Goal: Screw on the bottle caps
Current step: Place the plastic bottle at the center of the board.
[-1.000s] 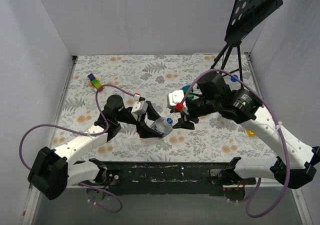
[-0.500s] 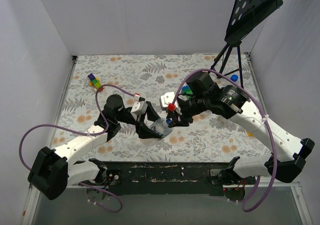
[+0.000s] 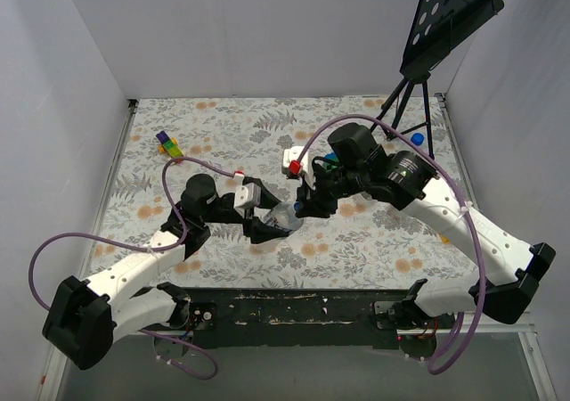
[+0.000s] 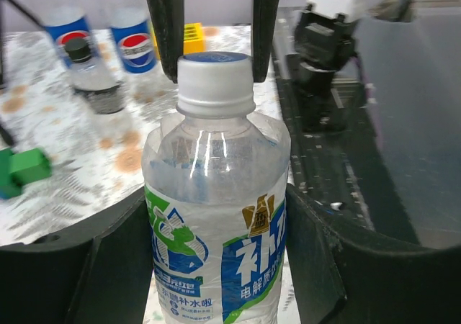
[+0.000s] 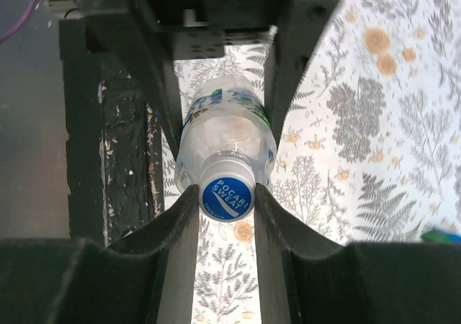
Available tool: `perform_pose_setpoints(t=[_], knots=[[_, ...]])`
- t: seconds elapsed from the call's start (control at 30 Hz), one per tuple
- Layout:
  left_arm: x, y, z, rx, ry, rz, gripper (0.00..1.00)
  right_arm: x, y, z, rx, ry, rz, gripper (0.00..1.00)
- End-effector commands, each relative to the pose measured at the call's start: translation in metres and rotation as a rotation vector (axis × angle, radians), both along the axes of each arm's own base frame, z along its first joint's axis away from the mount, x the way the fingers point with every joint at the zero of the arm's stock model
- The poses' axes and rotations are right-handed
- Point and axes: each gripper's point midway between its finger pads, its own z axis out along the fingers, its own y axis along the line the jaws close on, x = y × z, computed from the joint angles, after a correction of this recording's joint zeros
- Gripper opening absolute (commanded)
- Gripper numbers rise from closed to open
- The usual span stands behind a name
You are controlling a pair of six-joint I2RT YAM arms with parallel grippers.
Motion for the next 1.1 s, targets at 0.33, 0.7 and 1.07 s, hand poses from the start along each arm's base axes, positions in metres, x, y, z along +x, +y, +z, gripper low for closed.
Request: perform_pose_setpoints(t=[0.33, 0.7, 1.07], knots=[[0.069, 0.023, 0.023, 0.0, -0.44, 0.608, 0.0, 0.036, 0.011, -0.038, -0.032, 0.327, -0.583, 0.01], [0.073, 0.021, 0.016, 0.017, -0.455, 0.674, 0.0, 0.055, 0.006, -0.027, -0.004, 0.325, -0.655, 0.01], [0.066, 0.016, 0.021, -0.038, -0.364, 0.651, 0.98, 0.058, -0.021, -0.023, -0.131, 0.204, -0.569, 0.01]])
